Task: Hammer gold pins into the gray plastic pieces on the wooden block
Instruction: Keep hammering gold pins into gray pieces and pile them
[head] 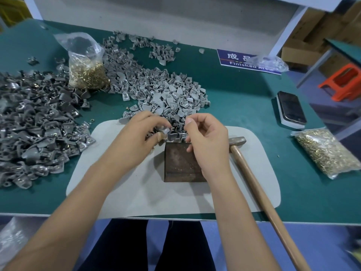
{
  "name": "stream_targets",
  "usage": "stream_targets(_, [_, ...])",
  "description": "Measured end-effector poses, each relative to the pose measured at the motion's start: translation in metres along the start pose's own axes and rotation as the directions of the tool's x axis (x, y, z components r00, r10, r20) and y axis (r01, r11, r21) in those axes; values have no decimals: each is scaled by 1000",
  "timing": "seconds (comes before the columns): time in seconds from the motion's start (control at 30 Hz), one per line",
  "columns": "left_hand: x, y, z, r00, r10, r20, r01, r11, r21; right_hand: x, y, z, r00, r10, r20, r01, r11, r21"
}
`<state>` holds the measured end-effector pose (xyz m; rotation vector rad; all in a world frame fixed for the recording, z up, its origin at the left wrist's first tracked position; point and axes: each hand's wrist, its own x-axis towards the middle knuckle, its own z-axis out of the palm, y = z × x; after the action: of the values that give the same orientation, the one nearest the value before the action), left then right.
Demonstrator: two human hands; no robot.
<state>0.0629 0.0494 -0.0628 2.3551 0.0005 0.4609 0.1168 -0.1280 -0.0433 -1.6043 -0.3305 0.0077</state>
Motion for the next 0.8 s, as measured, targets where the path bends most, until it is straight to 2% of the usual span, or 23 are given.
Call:
stream_targets(0.1, [-13,6,11,973,-139,-185,74,946,-317,1,0,0,1000,16,8,-16,999,31])
stream_targets(0.2, [-23,16,21,946,-212,-246,77,882,-465,1,-1,0,1000,21,20,-22,997,73])
stream_targets(0.27, [-31,22,28,938,-201,-281,67,904,-422,0,-1,0,999,22,25,-25,995,100])
stream_targets(0.4, [-37,29,30,946,-30,-324,-53,968,-243,-1,1,1,999,27,40,-30,997,77])
stream_targets(0.47, [-38,29,29,943,13,-333,-81,978,-191,-1,3,1,999,22,49,-25,999,47])
stream_targets(0.63, [-41,30,32,958,98,-269,-140,980,-141,-1,4,1,999,17,47,-18,1000,25])
stream_targets(0.8, [-40,21,36,954,-62,-294,-16,967,-255,0,4,2,999,33,40,-34,999,29])
